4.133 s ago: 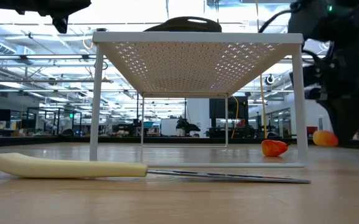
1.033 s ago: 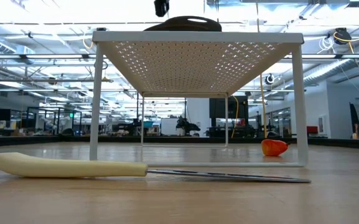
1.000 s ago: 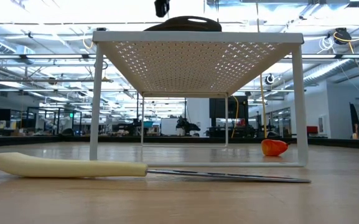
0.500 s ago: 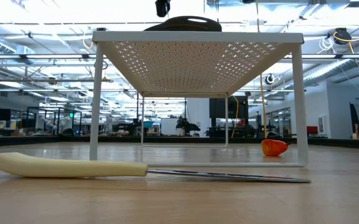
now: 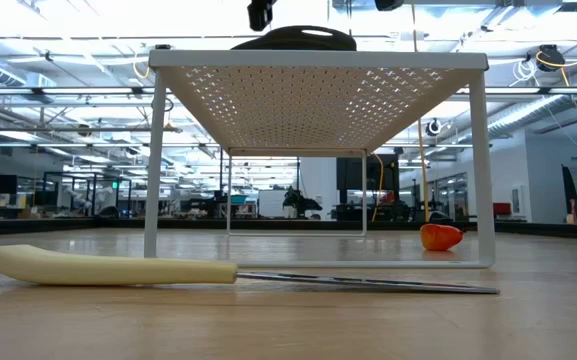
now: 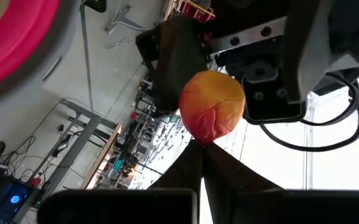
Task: Pick & Place Fruit
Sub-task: Put the peach into the red strainer bowl on the shelf
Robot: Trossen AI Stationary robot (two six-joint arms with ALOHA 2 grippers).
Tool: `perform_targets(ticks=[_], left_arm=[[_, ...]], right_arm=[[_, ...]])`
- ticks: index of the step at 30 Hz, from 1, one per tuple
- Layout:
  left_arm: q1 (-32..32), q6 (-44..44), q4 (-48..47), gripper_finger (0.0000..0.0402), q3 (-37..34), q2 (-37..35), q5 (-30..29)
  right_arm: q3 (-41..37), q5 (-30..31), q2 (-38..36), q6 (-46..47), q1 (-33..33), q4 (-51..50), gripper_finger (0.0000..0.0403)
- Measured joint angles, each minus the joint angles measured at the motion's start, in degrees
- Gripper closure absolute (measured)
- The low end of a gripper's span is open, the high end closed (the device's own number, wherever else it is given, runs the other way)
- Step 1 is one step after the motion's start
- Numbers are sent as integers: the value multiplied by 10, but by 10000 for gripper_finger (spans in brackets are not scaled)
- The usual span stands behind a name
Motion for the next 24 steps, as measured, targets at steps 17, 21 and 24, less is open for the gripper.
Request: perform_targets(ticks=[17,21,24], left_arm=[[25,-5,-2,152,0,0,10],[25,-3,-2,169,0,0,11],[25,-3,-2,198,0,0,19]], right_arm=[[0,0,0,0,-1,-2,403],[0,0,0,0,-1,-2,403],[0,-1,0,0,-3,-2,403]])
